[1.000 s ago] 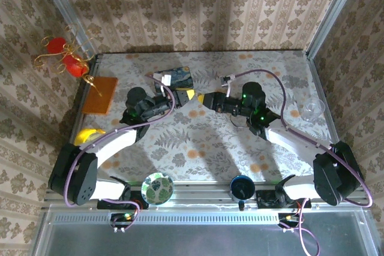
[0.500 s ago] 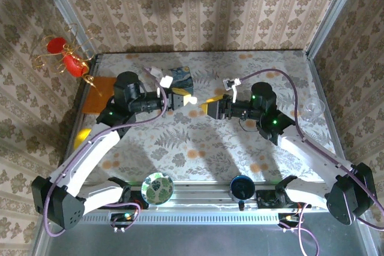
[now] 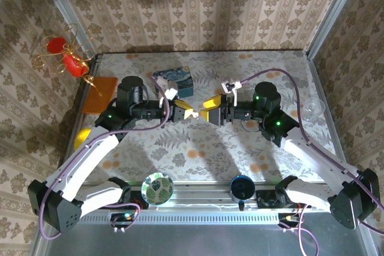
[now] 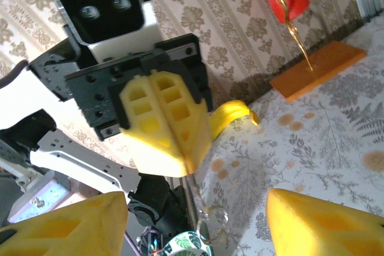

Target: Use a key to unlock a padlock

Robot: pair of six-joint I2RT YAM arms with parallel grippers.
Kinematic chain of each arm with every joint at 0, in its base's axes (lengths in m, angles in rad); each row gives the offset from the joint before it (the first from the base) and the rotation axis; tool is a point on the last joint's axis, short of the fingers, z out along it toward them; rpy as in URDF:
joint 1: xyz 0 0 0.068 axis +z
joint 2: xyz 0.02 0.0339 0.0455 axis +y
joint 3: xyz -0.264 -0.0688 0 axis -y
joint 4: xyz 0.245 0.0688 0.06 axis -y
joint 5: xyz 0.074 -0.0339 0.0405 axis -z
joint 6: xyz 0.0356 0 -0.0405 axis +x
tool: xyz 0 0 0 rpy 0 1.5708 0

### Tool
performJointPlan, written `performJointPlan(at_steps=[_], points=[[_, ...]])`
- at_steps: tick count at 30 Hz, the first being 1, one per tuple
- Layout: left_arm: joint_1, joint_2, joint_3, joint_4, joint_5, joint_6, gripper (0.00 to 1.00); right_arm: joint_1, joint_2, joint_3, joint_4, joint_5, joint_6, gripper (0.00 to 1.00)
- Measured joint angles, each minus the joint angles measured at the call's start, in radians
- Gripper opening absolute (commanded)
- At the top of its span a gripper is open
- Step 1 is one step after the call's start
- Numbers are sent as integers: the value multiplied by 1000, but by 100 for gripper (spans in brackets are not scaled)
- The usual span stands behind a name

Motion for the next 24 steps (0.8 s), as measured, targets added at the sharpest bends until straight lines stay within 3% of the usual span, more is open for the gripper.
performJointPlan(at_steps=[24], points=[[0, 0, 0, 29, 61, -1, 0, 57, 77, 58, -45, -37, -77, 32]])
